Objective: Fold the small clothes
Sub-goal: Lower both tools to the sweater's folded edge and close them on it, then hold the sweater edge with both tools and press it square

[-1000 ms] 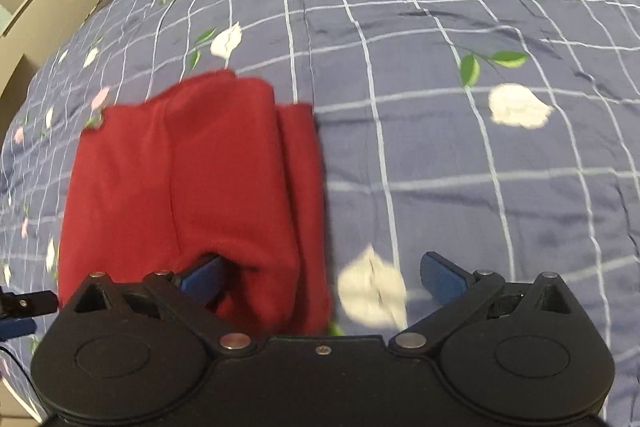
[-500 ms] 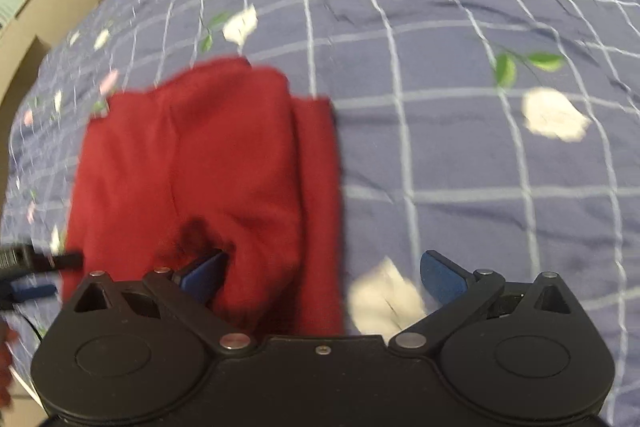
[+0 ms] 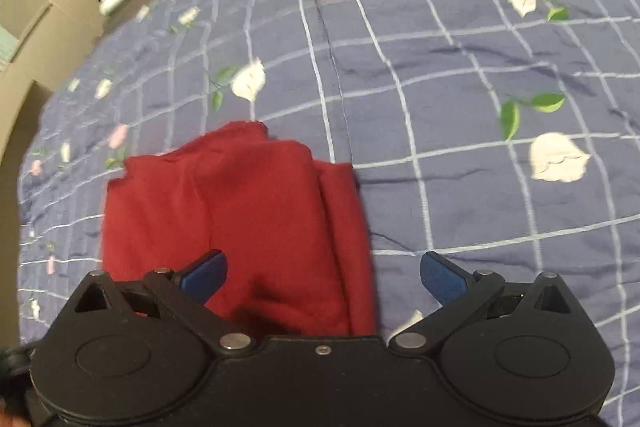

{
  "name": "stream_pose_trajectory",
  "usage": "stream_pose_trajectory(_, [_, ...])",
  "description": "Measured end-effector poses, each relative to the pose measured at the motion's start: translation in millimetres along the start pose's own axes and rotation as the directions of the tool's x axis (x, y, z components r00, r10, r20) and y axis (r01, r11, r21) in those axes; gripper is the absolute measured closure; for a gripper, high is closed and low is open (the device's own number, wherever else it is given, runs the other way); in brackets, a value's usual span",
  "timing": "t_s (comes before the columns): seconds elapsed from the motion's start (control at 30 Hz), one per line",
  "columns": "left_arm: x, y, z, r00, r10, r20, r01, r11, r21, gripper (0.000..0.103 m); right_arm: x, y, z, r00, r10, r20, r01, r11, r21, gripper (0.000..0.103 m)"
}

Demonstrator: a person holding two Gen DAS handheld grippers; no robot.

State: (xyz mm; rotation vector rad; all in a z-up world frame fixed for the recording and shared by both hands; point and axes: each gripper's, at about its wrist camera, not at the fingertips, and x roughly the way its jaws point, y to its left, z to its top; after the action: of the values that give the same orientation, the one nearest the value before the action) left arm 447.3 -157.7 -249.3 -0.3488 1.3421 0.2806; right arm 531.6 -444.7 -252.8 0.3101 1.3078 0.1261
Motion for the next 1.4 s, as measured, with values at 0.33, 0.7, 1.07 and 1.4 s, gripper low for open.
stream_pose_trajectory(0.33, [-10, 6, 5, 0.999, -0.043, -0.001, 0.043, 0.997, 0.057, 0.0, -5, -29, -49, 0.999, -0.025, -0.025, 0.025, 0.999, -0.02, 0.0])
stream_pose_trajectory(0.7, [1, 3, 27, 0.997, -0.079, -0.013, 0.08, 0.994, 0.07, 0.001, 8, 3, -2, 0.997, 0.07, 0.017, -0.07, 0.998, -0.001, 0.001])
stream_pose_trajectory(1.07, [2, -8, 31, 0.991, -0.123, -0.045, 0.126, 0.989, 0.081, 0.024, 19, 13, -18, 1.0, 0.029, 0.012, -0.03, 0.998, 0.059, 0.021])
stream_pose_trajectory(1.4, [-17, -11, 35, 0.983, -0.18, -0.048, 0.184, 0.979, 0.093, 0.082, -9, 19, -33, 0.999, 0.014, 0.048, -0.017, 0.998, 0.057, 0.077])
